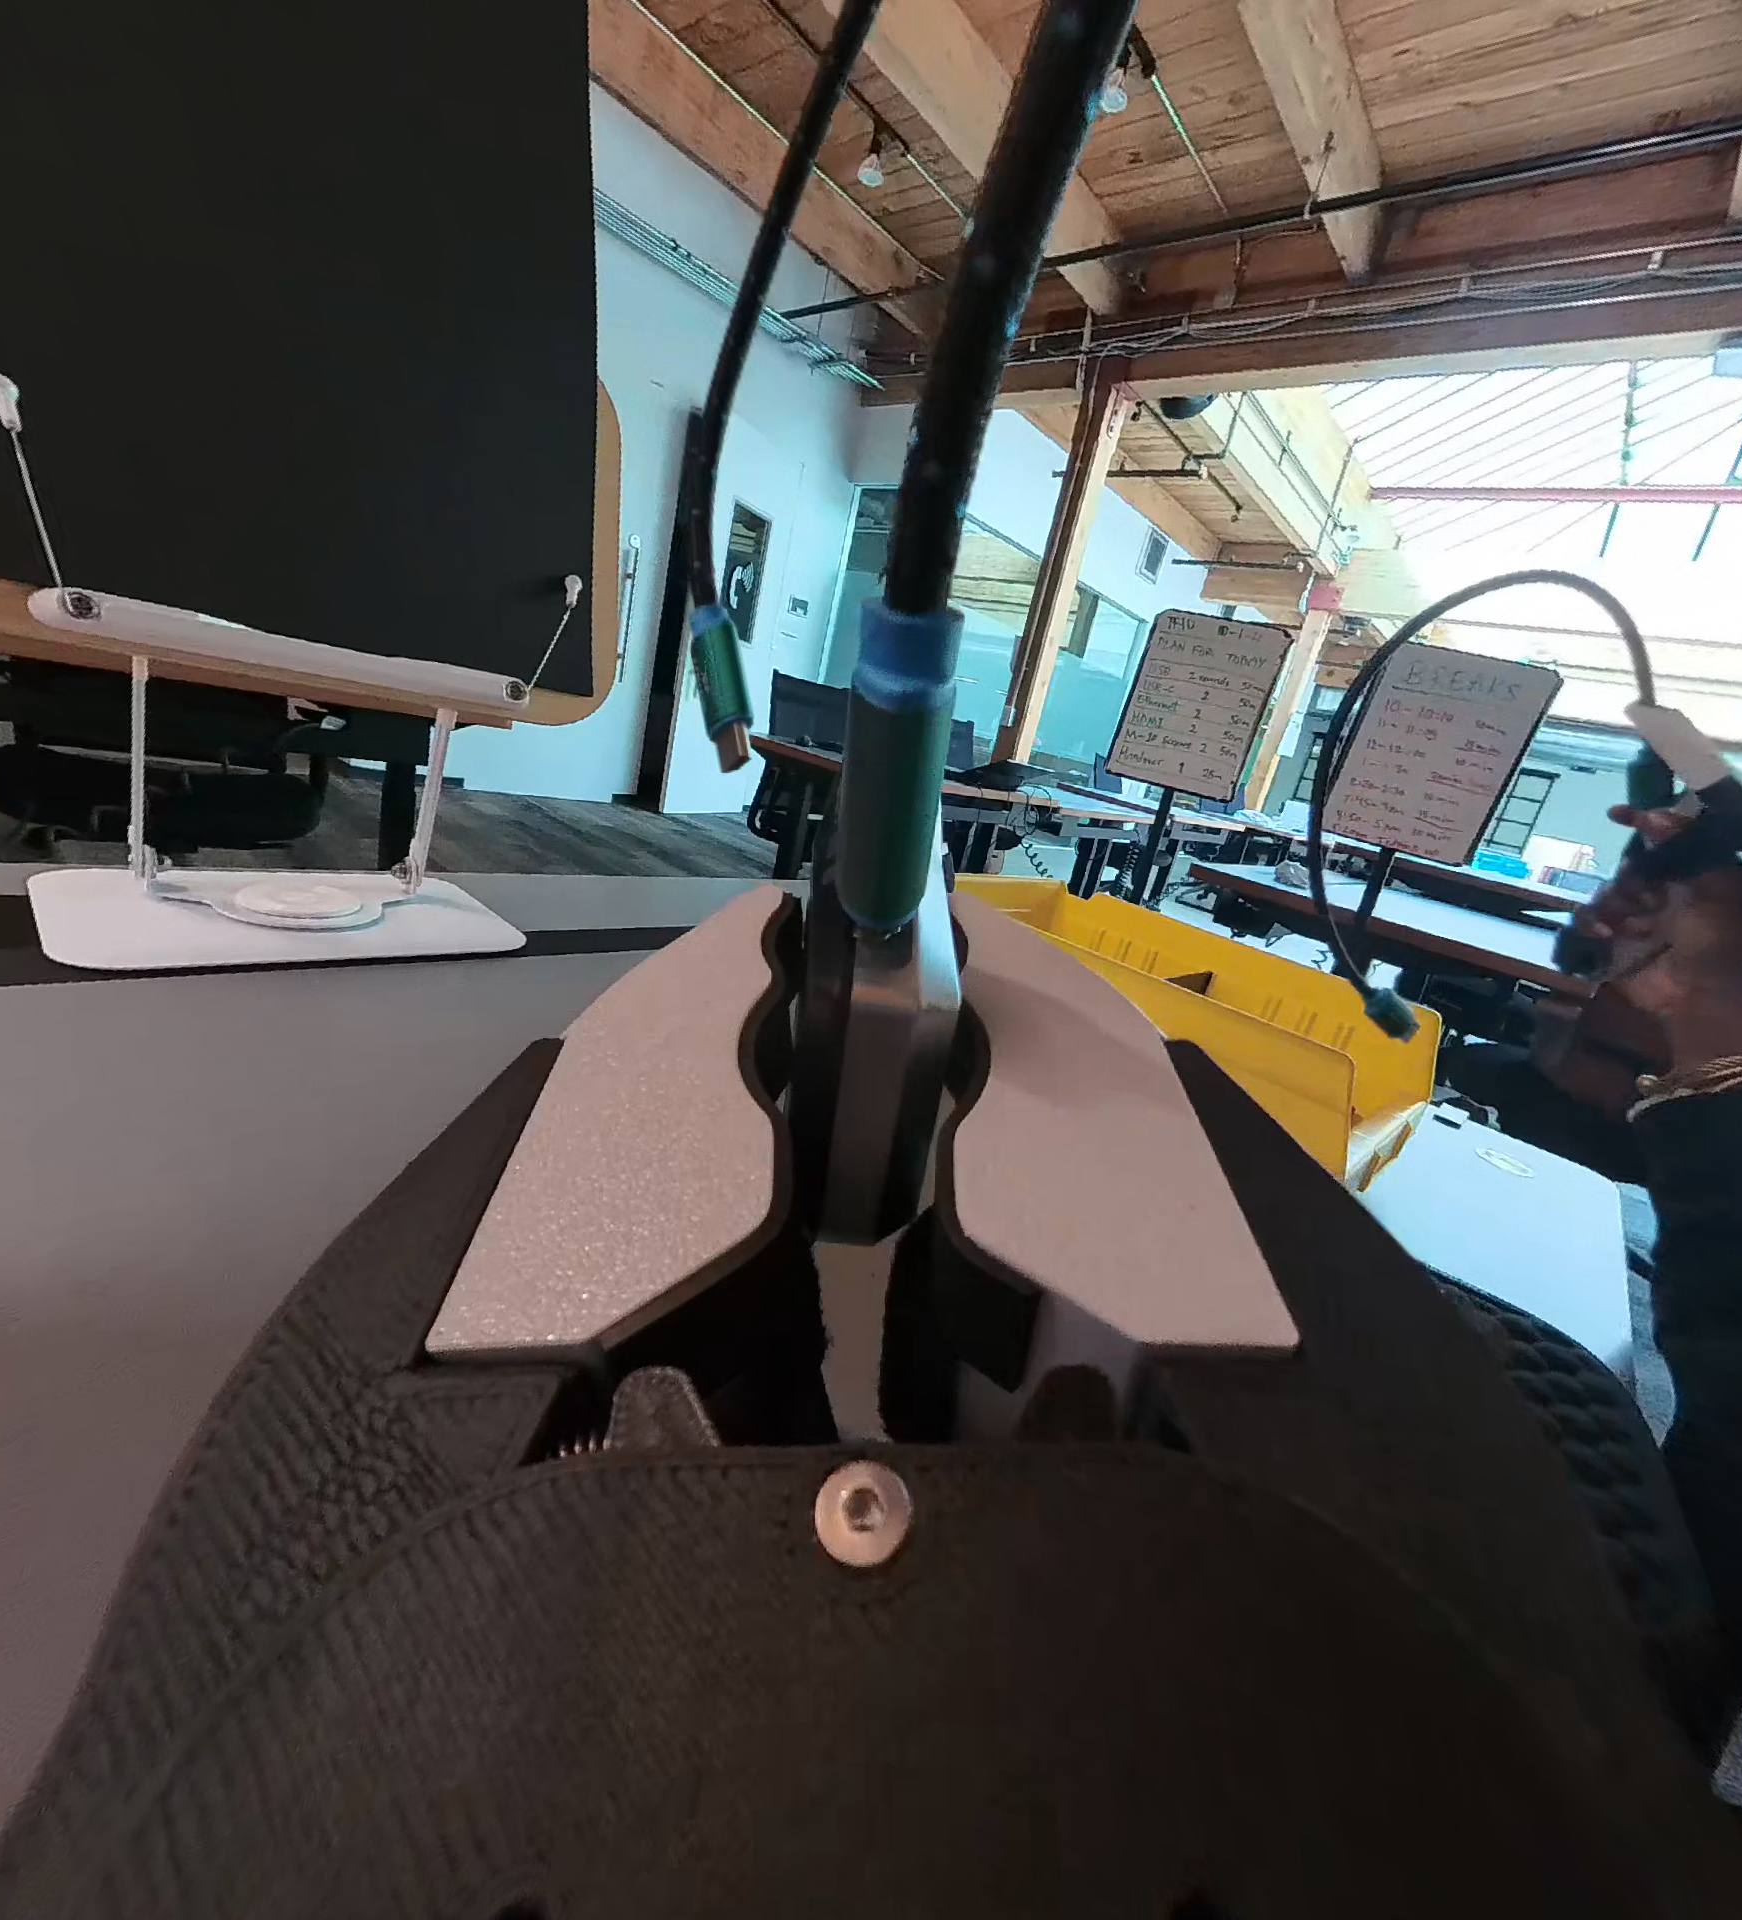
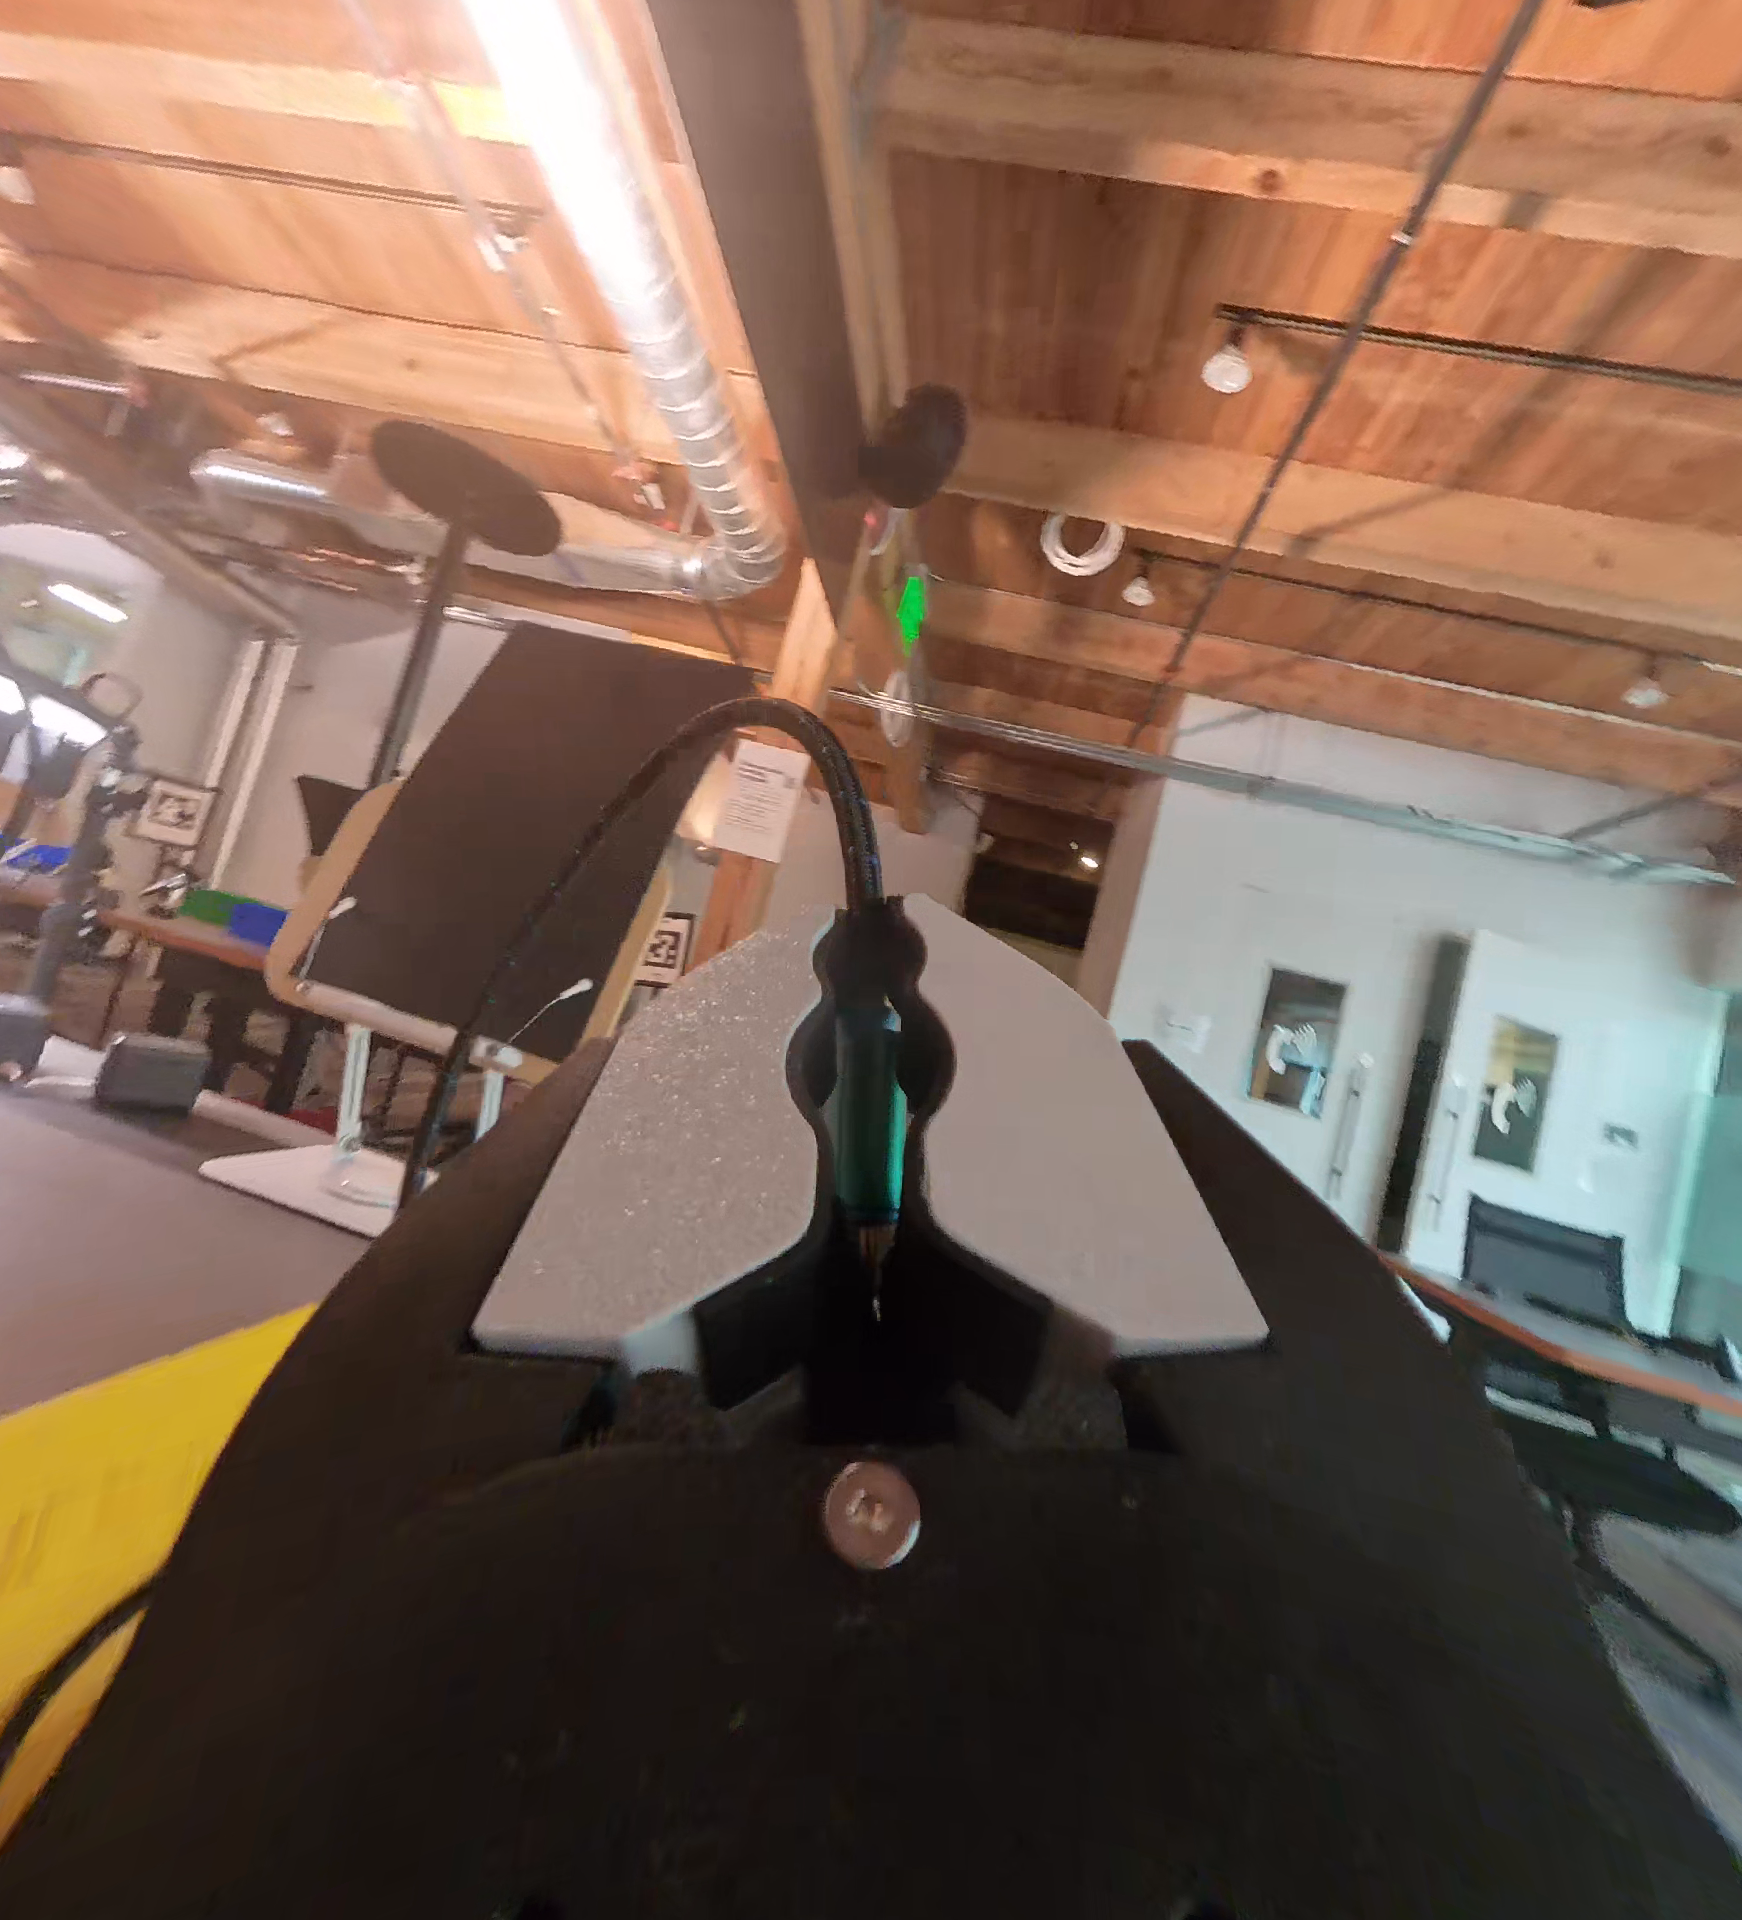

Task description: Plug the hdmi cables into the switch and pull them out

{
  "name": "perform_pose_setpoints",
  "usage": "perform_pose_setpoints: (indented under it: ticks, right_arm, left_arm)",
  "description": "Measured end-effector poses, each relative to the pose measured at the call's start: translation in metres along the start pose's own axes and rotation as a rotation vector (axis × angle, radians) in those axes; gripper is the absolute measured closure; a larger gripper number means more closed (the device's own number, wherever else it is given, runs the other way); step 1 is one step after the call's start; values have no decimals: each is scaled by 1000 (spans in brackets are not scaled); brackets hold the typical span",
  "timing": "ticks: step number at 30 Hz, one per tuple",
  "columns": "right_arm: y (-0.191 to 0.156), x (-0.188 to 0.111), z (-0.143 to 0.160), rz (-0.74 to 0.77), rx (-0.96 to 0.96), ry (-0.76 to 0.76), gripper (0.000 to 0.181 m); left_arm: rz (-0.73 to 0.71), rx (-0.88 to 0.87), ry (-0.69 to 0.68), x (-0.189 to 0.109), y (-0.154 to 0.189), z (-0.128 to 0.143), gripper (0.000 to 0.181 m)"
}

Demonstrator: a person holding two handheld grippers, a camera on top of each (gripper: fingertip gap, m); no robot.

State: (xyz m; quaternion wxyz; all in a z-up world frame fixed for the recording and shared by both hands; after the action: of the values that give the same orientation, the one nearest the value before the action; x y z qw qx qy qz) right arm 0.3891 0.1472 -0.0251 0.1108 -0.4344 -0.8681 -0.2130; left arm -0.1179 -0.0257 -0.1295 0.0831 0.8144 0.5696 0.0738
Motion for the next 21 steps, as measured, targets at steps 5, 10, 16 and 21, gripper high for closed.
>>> perform_pose_setpoints:
  ticks: [5,10,16,21]
  right_arm:
    - [-9,14,30,-112,-109,-19,174]
    - [-23,24,55,-312,-103,-161,175]
    - [-40,34,81,-517,101,-675,174]
    - [-54,33,110,-374,-30,-1308,174]
  left_arm:
    - [-2,8,-1,0,1,0,158]
    - [2,8,-1,0,1,0,158]
    - [7,23,-12,1,2,0,158]
    - [10,29,-16,2,3,1,157]
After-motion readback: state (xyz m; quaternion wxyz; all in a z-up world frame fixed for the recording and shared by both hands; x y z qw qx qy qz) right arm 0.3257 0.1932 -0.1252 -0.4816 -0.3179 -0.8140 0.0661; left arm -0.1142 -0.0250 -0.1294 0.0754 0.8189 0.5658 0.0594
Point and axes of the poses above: each gripper's, where its closed fingertips meet, x out along the fingers, z out of its underside, y = z × x across the jaws, the point moved 7 cm from there along -x, back along the fingers, and after that the axes turned 15 degrees about -y, right-handed, at the moved point
